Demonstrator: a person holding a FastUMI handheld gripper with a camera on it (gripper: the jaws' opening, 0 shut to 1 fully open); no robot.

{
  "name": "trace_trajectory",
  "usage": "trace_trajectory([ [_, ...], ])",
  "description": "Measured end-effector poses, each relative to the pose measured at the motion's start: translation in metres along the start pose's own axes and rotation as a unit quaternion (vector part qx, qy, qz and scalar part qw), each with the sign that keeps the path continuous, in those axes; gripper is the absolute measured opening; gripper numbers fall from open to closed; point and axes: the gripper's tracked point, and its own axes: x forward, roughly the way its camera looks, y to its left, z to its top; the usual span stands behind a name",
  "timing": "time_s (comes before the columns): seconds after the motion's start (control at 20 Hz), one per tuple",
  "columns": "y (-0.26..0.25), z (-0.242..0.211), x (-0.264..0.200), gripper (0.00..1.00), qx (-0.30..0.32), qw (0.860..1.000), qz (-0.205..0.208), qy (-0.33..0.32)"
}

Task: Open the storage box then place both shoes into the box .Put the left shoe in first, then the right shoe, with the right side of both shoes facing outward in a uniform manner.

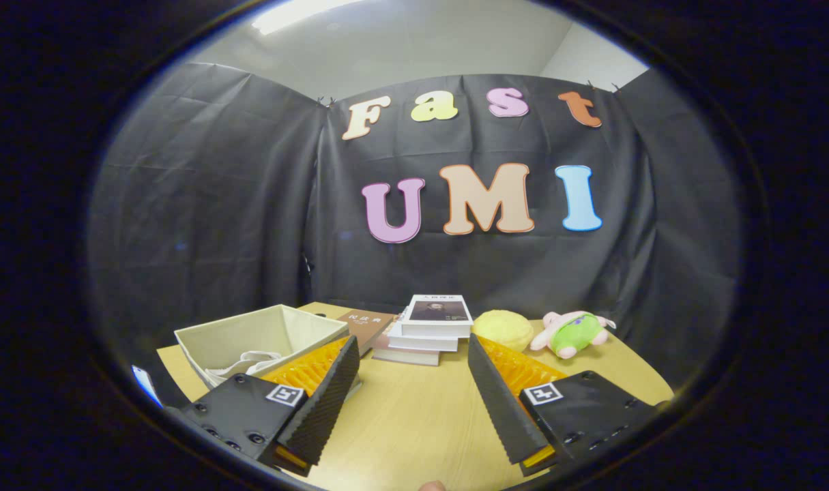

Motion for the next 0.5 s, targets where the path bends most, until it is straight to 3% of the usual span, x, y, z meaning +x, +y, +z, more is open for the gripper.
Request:
trace_trajectory([
  [0.5, -0.0130, 0.0007, -0.0051, 1.00, 0.009, 1.000, -0.012, -0.021],
])
